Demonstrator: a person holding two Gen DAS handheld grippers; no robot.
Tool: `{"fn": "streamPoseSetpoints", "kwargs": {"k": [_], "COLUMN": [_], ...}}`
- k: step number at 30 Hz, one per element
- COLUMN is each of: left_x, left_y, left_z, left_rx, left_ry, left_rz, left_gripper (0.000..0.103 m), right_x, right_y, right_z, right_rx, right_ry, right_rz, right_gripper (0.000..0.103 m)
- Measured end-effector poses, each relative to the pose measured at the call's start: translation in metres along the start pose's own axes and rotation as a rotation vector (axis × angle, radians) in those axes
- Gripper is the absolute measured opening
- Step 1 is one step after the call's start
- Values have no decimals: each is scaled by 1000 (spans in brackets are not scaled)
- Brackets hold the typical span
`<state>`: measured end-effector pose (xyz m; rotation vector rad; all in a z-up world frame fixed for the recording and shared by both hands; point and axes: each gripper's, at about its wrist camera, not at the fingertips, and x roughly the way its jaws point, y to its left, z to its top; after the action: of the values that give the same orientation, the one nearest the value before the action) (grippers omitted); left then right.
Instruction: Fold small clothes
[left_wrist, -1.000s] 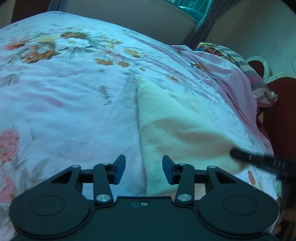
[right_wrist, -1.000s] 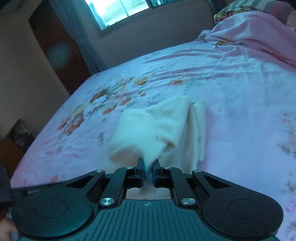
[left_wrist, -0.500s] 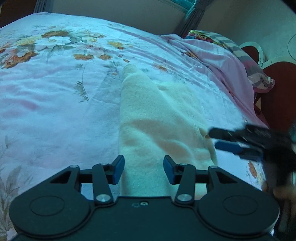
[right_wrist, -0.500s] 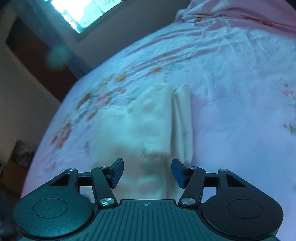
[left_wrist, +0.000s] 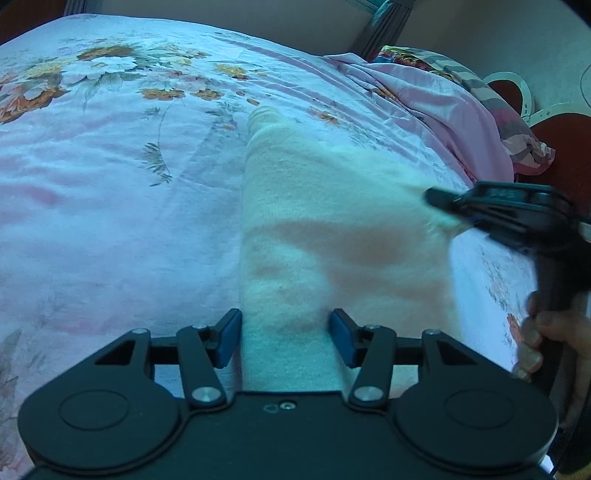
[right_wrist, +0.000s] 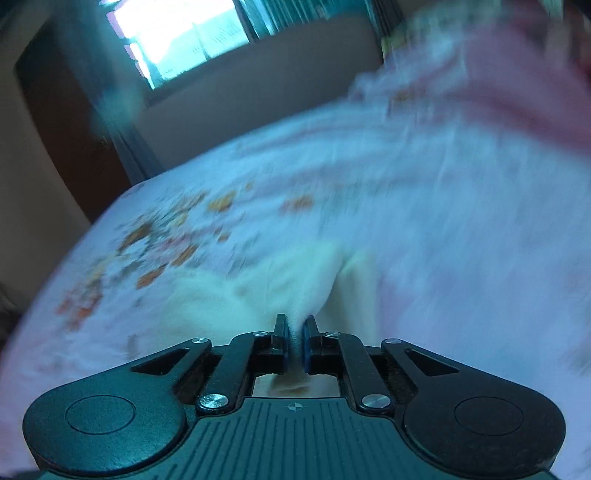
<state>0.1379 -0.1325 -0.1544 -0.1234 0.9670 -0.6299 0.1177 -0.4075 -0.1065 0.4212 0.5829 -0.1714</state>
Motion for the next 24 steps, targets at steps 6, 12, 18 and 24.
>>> {"fn": "streamPoseSetpoints", "kwargs": {"k": [6, 12, 18, 24], "left_x": [9, -11, 5, 80], "left_y": [-13, -9, -21, -22], "left_z": [-6, 5, 66, 113], "left_rx": [50, 34, 94, 105], "left_ry": [7, -37, -106, -53], "left_rz": [17, -10, 1, 83], "left_gripper": [55, 55, 55, 56], "right_x": [37, -5, 26, 95], "right_y": [14, 11, 30, 20], "right_z": [-35, -17, 25, 34], "right_rx": [-268, -161, -141, -191], "right_ry": [107, 1, 56, 142], "right_rz": [-211, -155, 20, -79], "right_gripper": [7, 8, 9, 9]}}
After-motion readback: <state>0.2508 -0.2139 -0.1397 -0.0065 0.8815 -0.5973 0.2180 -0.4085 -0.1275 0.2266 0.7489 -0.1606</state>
